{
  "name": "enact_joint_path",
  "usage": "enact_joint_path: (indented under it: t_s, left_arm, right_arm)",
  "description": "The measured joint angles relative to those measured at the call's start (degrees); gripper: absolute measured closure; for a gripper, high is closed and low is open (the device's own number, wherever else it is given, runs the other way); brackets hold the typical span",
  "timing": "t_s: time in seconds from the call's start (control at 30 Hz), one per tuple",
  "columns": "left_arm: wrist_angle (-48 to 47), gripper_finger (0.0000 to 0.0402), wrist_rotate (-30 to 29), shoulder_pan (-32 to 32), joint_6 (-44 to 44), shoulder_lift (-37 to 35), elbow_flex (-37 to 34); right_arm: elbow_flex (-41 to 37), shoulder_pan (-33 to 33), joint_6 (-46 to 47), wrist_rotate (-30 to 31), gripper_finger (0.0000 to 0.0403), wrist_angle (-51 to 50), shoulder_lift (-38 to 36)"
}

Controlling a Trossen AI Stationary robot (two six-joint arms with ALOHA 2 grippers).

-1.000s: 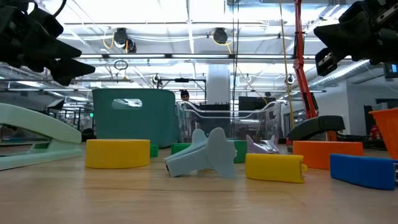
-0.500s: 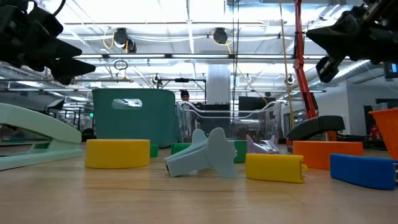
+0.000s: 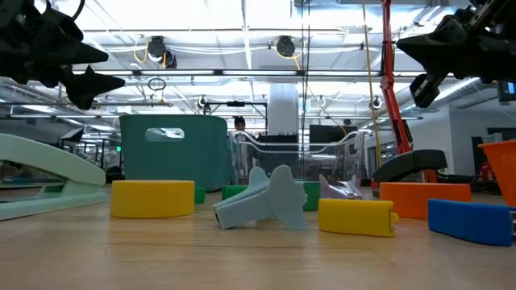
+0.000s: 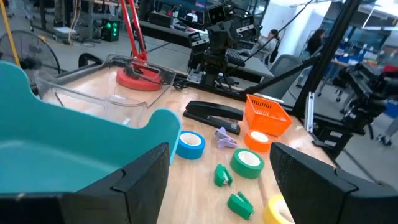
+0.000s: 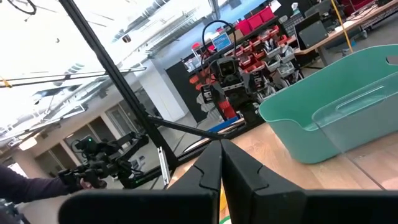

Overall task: Pick and place Stapler, Stapler remover, tape
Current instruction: Put the large black stapler into the blue bin

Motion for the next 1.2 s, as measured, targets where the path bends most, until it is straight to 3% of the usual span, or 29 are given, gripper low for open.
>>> enact_joint_path:
  t_s: [0.33, 0.6, 0.73, 0.9, 1.07, 1.2]
  left_arm:
    - [2.6, 0.0119, 0.0, 0.0, -11.4, 0.0, 0.0]
    - [2.4, 0.0119, 0.3, 0.0, -12.4, 0.0, 0.0]
    - [2.4, 0.0119, 0.5, 0.0, -12.7, 0.0, 0.0]
    - [2.4, 0.0119, 0.6, 0.0, -12.9, 0.0, 0.0]
    - [2.4, 0.0119, 1.9, 0.0, -12.3, 0.0, 0.0]
    - [2.4, 0.0119, 3.5, 0.0, -12.5, 0.0, 0.0]
  right_arm:
    - [0.0, 0.0, 1.1, 0.3, 0.0399, 0.0, 0.0]
    - [1.9, 1.4, 4.5, 1.7, 0.0399, -0.2, 2.4]
    - [6.4, 3.5, 4.4, 1.7, 0.0399, 0.1, 7.4]
    - [13.1, 6.3, 4.7, 1.7, 0.0399, -9.1, 17.3]
    - [19.8, 9.0, 5.0, 1.9, 0.0399, -11.7, 26.9]
    - [25.0, 11.0, 4.5, 5.0, 0.0399, -11.8, 33.2]
